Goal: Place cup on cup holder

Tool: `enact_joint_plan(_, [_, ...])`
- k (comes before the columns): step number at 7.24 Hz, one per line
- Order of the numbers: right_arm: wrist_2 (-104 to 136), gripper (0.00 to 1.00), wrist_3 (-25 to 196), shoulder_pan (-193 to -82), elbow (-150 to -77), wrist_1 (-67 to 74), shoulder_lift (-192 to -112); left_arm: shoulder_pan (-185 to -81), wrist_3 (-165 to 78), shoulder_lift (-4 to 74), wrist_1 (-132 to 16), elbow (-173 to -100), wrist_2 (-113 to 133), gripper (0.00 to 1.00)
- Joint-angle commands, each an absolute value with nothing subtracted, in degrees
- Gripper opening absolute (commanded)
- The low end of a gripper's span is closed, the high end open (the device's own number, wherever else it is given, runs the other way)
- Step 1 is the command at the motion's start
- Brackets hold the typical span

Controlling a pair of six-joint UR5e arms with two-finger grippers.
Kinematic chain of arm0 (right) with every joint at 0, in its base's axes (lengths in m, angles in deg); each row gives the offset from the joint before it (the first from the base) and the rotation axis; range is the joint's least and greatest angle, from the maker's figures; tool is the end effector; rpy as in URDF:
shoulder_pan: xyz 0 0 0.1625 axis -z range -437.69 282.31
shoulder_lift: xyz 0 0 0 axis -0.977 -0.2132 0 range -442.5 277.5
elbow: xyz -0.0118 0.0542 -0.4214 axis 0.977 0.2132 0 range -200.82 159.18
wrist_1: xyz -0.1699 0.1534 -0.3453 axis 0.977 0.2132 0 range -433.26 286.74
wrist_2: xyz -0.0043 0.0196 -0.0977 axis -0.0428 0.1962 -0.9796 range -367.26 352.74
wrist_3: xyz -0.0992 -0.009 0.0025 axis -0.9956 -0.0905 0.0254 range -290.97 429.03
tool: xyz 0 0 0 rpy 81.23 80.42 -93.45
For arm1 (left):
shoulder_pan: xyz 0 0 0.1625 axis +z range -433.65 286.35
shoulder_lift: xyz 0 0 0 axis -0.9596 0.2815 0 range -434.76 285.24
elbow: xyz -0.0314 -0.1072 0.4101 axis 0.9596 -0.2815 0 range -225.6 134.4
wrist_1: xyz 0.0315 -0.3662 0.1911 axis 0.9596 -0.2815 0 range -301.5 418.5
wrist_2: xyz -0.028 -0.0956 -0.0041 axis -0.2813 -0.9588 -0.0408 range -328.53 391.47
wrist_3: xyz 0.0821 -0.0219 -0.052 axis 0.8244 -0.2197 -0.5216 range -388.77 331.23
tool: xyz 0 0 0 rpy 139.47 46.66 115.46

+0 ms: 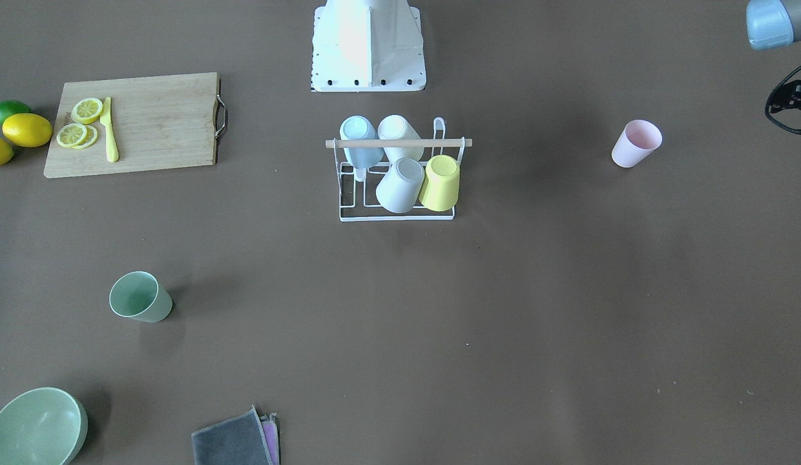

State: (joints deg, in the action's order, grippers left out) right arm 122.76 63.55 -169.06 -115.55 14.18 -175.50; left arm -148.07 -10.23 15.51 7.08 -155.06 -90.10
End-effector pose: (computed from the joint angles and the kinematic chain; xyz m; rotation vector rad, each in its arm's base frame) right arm 0.0805 -0.4732 0.6438 0.1133 -0.6929 -0.0950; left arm 0.0395 -0.4439 0.5677 -0.3093 0.5596 0.4849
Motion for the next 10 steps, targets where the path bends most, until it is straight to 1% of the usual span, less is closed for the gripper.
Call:
enact_joint_plan(1, [123.08,1.00,63.67,-167.26,-116.96,14.27,-174.62,-144.77,-10.23,19.71,16.98,-154.41,-90.09,0.98])
enact_joint_plan(2, [122.56,1.00,66.28,-165.60,-119.23,14.45,-174.09,-144.32,-10.23,20.33,18.32,-154.41,-90.08,0.98])
enact_joint_plan(3, [121.95,1.00,71.79,-162.63,-121.43,14.36,-174.08,-139.79,-10.23,23.29,18.51,-153.63,-89.65,0.98])
enact_joint_plan(4, [121.25,1.00,73.41,-159.64,-122.76,14.28,-173.47,-137.39,-9.88,25.50,18.16,-152.14,-89.99,0.98])
enact_joint_plan(5, [121.06,1.00,75.08,-156.56,-122.77,14.45,-171.03,-137.20,-9.97,26.91,16.16,-150.82,-89.82,0.98])
enact_joint_plan(6, [120.89,1.00,78.84,-153.66,-122.86,14.89,-168.66,-137.45,-10.23,30.15,17.18,-146.54,-89.91,0.98])
enact_joint_plan(7, [121.67,1.00,84.53,-152.24,-123.73,14.54,-167.68,-136.67,-10.23,37.14,18.93,-138.67,-89.30,0.98])
enact_joint_plan(8, [121.85,1.00,86.50,-151.09,-125.74,15.15,-167.41,-136.58,-10.23,40.86,18.95,-134.76,-89.03,0.98])
enact_joint_plan(9, [122.46,1.00,86.79,-150.91,-126.11,16.63,-167.14,-135.71,-10.23,42.99,19.04,-133.16,-88.51,0.98])
enact_joint_plan(10, [122.99,1.00,86.70,-150.82,-126.20,21.43,-163.92,-134.39,-10.23,44.84,18.95,-131.49,-88.85,0.98])
